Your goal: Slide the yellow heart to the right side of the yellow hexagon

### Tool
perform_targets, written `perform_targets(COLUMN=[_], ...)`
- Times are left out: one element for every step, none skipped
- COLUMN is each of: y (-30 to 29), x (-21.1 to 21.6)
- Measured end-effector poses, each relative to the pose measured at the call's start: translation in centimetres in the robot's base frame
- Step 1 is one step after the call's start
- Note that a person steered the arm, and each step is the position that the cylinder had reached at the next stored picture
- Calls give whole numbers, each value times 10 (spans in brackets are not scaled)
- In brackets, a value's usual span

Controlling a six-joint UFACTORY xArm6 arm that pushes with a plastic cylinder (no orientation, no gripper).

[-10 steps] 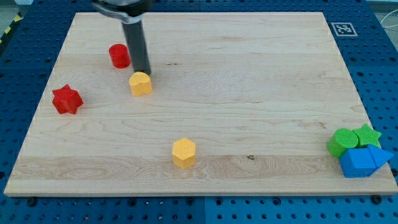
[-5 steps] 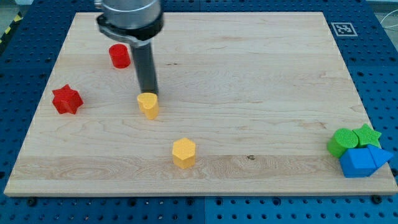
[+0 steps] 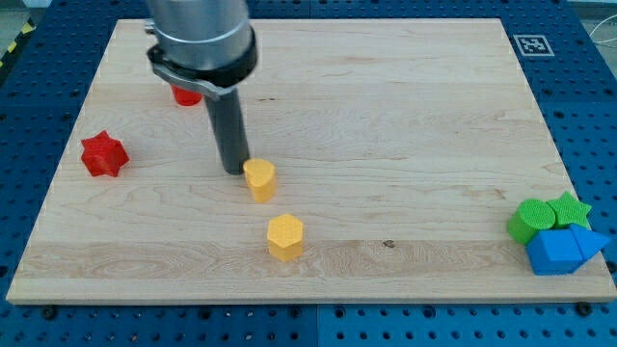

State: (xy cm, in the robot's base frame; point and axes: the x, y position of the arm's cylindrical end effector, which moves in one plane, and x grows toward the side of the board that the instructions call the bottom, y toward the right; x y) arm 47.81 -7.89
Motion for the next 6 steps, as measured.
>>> perform_targets(y=[3,-16,-17,-1,27,52], x=[7,11,22,26,26,26])
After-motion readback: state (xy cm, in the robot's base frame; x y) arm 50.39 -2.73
